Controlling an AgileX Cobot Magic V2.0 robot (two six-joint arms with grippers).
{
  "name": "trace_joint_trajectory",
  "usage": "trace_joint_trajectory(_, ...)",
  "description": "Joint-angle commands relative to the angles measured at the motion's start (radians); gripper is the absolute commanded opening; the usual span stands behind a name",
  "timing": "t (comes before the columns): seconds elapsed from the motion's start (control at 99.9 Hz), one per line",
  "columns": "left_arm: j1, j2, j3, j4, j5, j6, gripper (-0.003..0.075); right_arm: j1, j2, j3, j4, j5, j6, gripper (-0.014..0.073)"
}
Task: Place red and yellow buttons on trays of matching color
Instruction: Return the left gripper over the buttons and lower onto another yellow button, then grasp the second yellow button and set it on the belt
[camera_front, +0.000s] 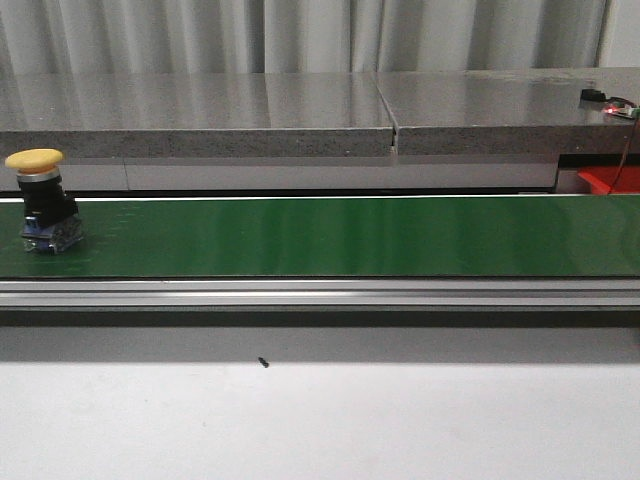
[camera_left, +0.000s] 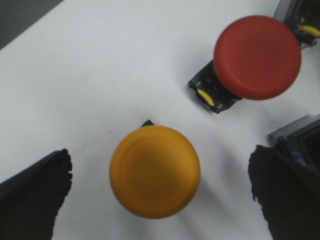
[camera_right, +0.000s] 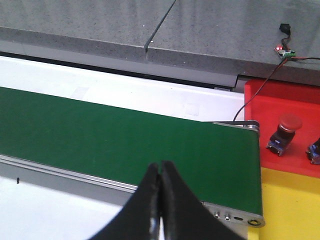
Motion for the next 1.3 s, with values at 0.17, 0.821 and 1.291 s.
trace_joint_trajectory(0.17, 0.002, -0.026, -0.034, 0.004, -0.061, -0.012, 0.0692, 0.001, 0.005, -0.022, 0.021, -0.063, -0.004, -0.0068)
trace_joint_trajectory(0.821, 0.002, -0.026, -0.034, 0.031, -0.07, -0.012, 0.0144, 0.001, 0.005, -0.022, 0.021, -0.063, -0.004, -0.0068)
trace_joint_trajectory(1.291, -0.031, -0.249, -0.034, -0.007, -0.025, -0.012, 0.0043, 0.001, 0.005, -0.022, 0.021, -0.063, -0.004, -0.0068)
